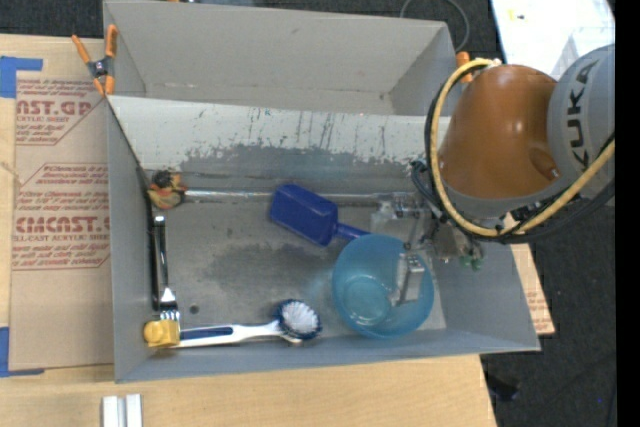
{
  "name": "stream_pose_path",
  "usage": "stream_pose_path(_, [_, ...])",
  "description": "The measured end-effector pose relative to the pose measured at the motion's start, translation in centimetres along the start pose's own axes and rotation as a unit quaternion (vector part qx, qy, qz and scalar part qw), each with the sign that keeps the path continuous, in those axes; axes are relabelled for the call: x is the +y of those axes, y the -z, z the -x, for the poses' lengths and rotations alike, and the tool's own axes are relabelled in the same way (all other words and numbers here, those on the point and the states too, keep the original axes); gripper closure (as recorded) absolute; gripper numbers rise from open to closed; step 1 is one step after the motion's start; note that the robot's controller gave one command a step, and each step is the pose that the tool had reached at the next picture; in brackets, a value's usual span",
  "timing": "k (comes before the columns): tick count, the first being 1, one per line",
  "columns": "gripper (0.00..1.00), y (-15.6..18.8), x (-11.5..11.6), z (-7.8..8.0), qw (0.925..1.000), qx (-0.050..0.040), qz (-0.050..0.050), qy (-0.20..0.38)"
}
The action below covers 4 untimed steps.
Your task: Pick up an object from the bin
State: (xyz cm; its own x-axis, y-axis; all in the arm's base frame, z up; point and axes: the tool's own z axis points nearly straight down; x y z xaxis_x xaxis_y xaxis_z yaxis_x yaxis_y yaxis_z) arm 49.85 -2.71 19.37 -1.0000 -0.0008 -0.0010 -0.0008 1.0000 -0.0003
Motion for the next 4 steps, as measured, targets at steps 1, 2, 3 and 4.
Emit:
stream_pose_path(1, [0.00, 0.0, 0.0, 0.0, 1.0000, 0.0000, 0.000, 0.000])
stream_pose_path(2, [0.00, -1.4, 0.6, 0.2, 1.0000, -0.0064, -0.001, -0.001])
stream_pose_path(3, [0.00, -0.3, -0.9, 1.5, 0.9993, 0.0003, 0.000, 0.038])
stream_pose_path(4, [0.00, -2.5, 0.9, 4.1, 0.9982, -0.0078, -0.001, 0.059])
